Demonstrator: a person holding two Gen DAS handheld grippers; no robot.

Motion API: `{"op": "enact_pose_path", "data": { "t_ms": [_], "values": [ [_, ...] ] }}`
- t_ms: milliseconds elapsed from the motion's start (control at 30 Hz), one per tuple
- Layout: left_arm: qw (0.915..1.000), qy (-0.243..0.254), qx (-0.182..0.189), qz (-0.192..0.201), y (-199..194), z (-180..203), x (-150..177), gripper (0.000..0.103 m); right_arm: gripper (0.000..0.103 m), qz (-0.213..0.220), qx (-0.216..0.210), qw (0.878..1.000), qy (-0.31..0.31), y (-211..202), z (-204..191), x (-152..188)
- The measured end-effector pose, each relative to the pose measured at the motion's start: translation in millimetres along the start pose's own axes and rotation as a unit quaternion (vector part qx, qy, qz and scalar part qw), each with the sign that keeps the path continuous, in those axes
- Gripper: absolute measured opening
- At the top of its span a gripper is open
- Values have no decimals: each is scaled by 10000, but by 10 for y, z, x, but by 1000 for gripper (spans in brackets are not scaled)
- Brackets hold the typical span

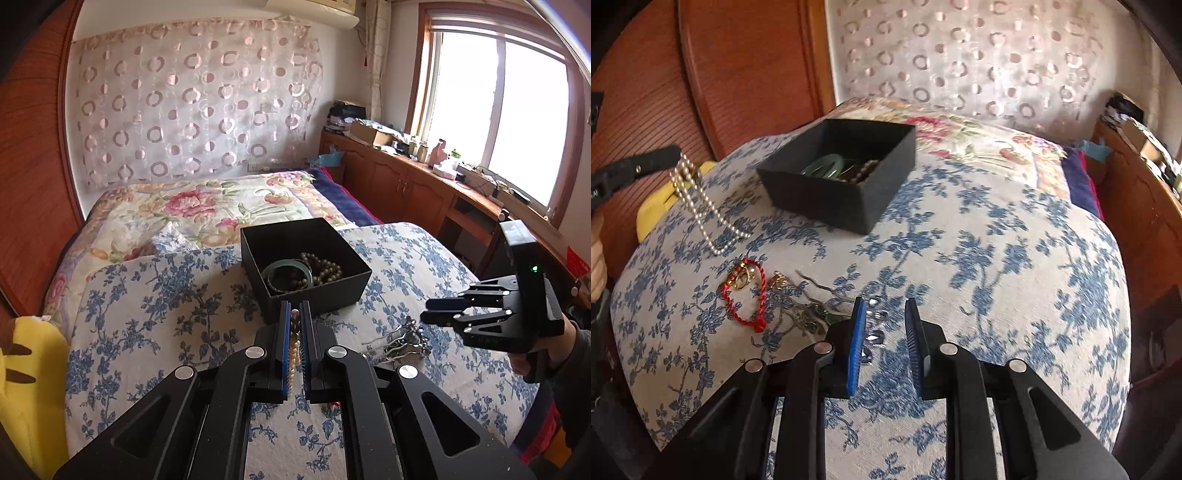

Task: Organize jewelry
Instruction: 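Close the right tool on the silver hair comb while the left tool holds the pearl strand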

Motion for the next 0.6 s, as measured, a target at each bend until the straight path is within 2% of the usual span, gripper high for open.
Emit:
{"op": "enact_pose_path", "data": {
  "t_ms": [33,133,267,333,500,567,600],
  "values": [
    [10000,-5,6,-8,8,1,11,4,24,23,-22,10000,66,-14,17,26],
    [10000,-12,28,-35,29,18,46,4,37,64,-59,9995,295,-13,59,85],
    [9999,-13,47,-89,66,36,87,4,38,124,-259,9978,604,-13,68,128],
    [9999,-15,49,-98,68,38,95,4,38,22,-417,9964,744,31,46,161],
    [9999,-16,48,-94,77,40,98,4,45,-141,-489,9946,907,141,-4,240],
    [9999,-15,51,-96,70,38,96,4,42,-112,-368,9958,826,154,-44,241],
    [9999,-18,55,-94,69,38,99,4,34,-104,-361,9962,792,157,-58,240]
  ]
}}
Point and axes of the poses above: each gripper's, at about its wrist camera, not at the fingertips, and y roughly the way its jaws point, z to its right, x to its underside, the point moved 7 cm from there along y, roughly the way its jaws point, and after that the axes turned 9 degrees about y, right-handed, at the moved point
